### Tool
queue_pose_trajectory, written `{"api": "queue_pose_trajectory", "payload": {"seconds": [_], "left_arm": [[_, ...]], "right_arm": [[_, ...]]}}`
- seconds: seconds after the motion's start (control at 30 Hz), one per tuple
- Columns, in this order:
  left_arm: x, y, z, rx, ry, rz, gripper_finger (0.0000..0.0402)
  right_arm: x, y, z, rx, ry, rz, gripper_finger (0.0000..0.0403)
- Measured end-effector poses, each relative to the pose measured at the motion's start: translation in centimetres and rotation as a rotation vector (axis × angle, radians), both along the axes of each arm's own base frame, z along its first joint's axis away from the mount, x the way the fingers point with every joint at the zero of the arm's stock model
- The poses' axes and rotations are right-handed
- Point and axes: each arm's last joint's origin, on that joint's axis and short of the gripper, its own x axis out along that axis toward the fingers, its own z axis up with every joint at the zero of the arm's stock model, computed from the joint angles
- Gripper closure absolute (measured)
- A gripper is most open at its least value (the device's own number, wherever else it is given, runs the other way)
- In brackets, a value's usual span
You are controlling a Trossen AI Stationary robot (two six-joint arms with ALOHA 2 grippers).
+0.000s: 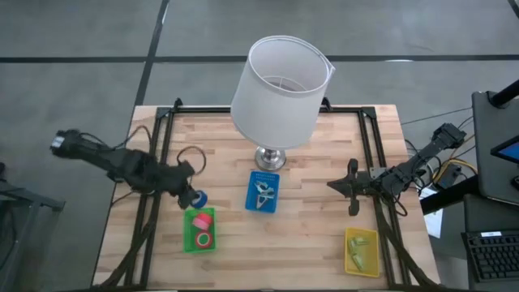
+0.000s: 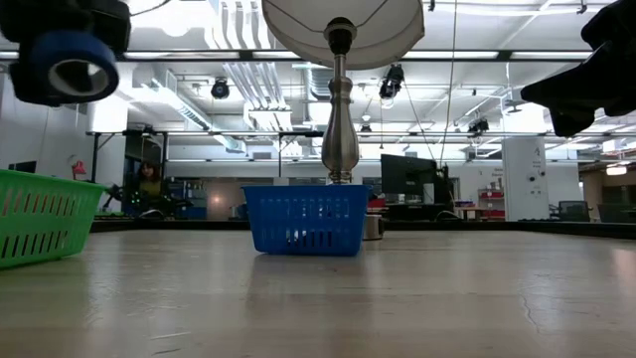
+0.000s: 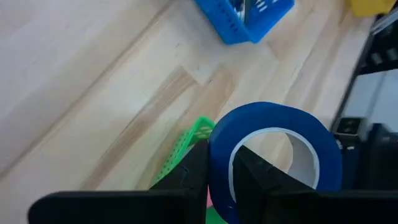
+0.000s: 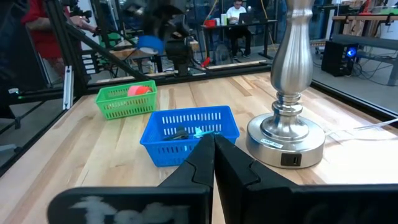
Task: Pick and place Stapler, Stapler remover, tape
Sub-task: Put the blue tape into the green bin
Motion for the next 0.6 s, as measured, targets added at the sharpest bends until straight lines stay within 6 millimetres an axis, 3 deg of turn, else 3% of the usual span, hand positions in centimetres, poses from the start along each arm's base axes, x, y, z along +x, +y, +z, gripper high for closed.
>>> {"api": "queue_pose_trajectory", "payload": {"seconds": [0.27, 0.6], "left_arm": [[0.6, -4.7, -1.1, 0.035, -0.003, -0.038, 0.0348], [1.9, -8.1, -3.0, 0.007, 0.049, -0.098, 0.0347]], "right_arm": [[0.0, 0.0, 0.0, 0.0, 0.0, 0.0, 0.0394], [0.0, 0.0, 0.0, 0.0, 0.0, 0.0, 0.0394]]}}
